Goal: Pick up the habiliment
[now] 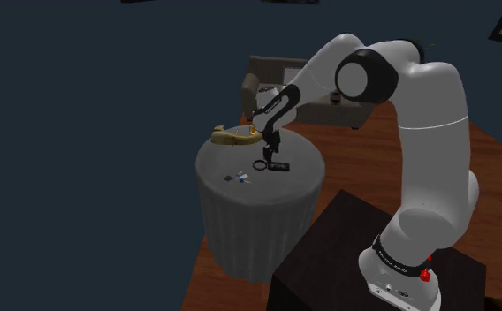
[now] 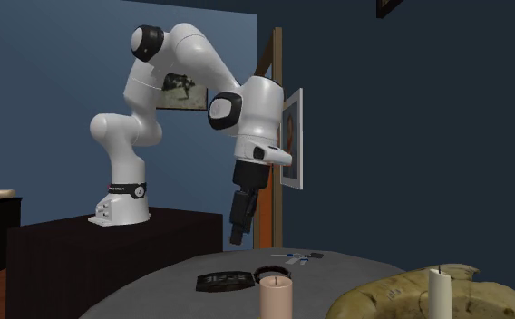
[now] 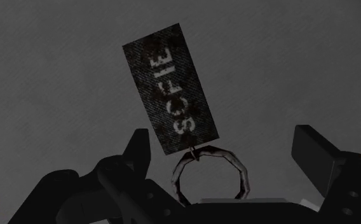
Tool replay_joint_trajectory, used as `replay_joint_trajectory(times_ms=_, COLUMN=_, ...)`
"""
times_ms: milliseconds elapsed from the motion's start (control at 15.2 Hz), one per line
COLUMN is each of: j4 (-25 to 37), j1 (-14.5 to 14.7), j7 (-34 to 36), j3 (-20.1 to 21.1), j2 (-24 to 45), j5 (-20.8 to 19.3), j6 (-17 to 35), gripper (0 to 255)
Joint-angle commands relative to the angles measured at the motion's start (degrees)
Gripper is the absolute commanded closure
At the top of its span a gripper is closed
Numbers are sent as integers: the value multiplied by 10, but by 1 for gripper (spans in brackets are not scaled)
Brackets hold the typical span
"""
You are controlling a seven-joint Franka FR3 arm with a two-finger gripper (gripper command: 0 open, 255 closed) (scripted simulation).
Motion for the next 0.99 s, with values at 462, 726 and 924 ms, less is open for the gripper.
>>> replay_joint_trajectory(times_ms=462, j4=81, j1=-13, j7=-10, j3=3, j2=110, j5=1, j6=30, gripper=0)
replay_joint_trajectory(times_ms=726, j4=86, j1=-14, j7=-9, j3=4, j2=127, j5=2, j6=41, gripper=0)
replay_joint_trajectory(times_ms=924, j4=84, j1=-14, j7=-9, j3=4, j2=125, j5=2, j6=42, gripper=255)
